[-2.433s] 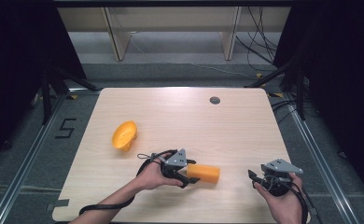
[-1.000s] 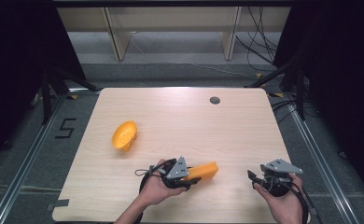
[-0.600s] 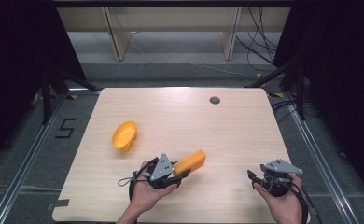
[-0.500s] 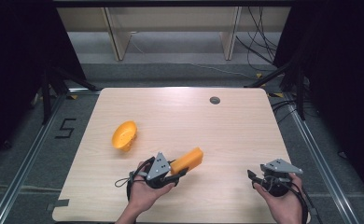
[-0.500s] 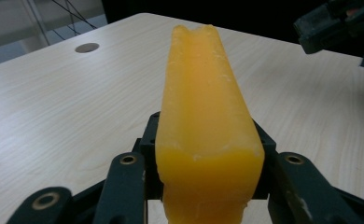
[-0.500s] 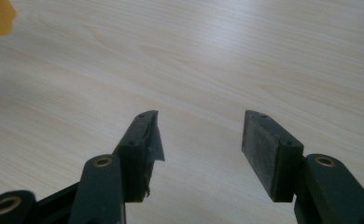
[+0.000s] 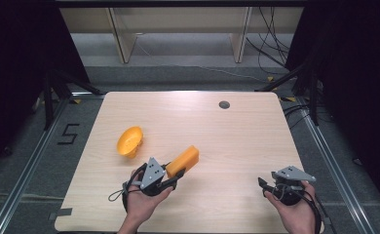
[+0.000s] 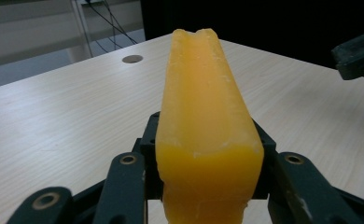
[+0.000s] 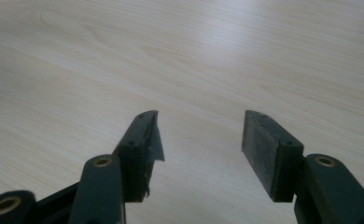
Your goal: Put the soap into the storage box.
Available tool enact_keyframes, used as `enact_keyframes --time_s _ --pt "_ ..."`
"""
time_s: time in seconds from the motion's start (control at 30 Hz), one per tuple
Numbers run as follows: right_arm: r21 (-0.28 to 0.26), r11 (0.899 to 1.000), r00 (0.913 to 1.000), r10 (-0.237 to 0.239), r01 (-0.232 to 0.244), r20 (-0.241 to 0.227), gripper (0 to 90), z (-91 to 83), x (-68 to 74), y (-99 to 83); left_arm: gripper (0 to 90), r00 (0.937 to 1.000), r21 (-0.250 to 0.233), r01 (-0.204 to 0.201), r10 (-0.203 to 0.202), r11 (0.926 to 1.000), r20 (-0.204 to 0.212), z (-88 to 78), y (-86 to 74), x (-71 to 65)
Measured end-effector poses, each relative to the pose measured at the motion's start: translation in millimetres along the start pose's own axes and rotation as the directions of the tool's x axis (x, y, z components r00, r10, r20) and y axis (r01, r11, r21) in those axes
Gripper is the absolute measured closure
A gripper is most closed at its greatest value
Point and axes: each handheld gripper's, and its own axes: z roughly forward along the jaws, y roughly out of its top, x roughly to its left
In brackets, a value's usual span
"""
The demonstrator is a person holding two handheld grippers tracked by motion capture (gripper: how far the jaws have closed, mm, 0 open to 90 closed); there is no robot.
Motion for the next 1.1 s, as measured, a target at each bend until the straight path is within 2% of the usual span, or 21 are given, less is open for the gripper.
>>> enact_keyframes --time_s 0.03,0.07,0.3,0.33,0.6,0.73,0.83,0.93,1.0,1.1 --pt "0.017 0.999 0.9989 0.048 -0.048 0.001 46.4 -1.6 4.1 -0.3 60.2 0.9999 0.002 -0.005 0.005 1.0 -0.011 -1.0 -0.2 1.4" --pt "0.0 1.0 0.9999 0.008 -0.008 -0.009 46.3 -0.7 0.5 0.1 60.2 0.9998 -0.012 0.007 -0.008 0.9999 -0.019 -1.2 -1.0 3.0" --pt "-0.006 1.0 1.0 0.003 -0.003 0.001 46.3 -0.4 -0.3 0.0 60.2 0.9984 -0.025 0.031 -0.033 0.9992 -0.047 -8.8 -1.6 13.6" --pt "-0.006 1.0 1.0 0.005 -0.005 0.0 46.3 -0.6 0.0 0.0 60.2 0.9973 -0.029 0.035 -0.037 0.999 -0.063 -12.2 -0.3 17.2" --pt "-0.005 1.0 1.0 0.009 -0.009 -0.003 46.2 -0.6 0.1 -0.1 60.2 0.9933 -0.061 0.049 -0.055 0.997 -0.102 -21.0 3.6 30.1" --pt "-0.004 1.0 0.9999 0.012 -0.012 -0.006 46.2 -0.6 0.4 -0.1 60.2 0.9882 -0.064 0.06 -0.068 0.9961 -0.137 -24.4 4.5 35.1" --pt "-0.009 1.0 1.0 0.005 -0.005 0.005 46.2 -0.8 -0.1 0.0 60.2 0.9861 -0.068 0.065 -0.075 0.9956 -0.148 -25.9 4.6 37.7" --pt "-0.012 1.0 0.9999 0.013 -0.013 0.003 46.2 -1.3 0.2 0.3 60.2 0.9803 -0.091 0.08 -0.095 0.9927 -0.173 -28.0 5.1 43.8" --pt "-0.014 1.0 0.9999 0.011 -0.011 0.005 46.2 -1.4 0.1 0.2 60.2 0.9785 -0.083 0.077 -0.091 0.9936 -0.185 -29.2 5.6 44.7" --pt "-0.013 1.0 0.9999 0.017 -0.017 0.004 46.2 -1.7 0.4 0.4 60.2 0.9711 -0.094 0.079 -0.098 0.9924 -0.217 -31.5 6.6 49.7"
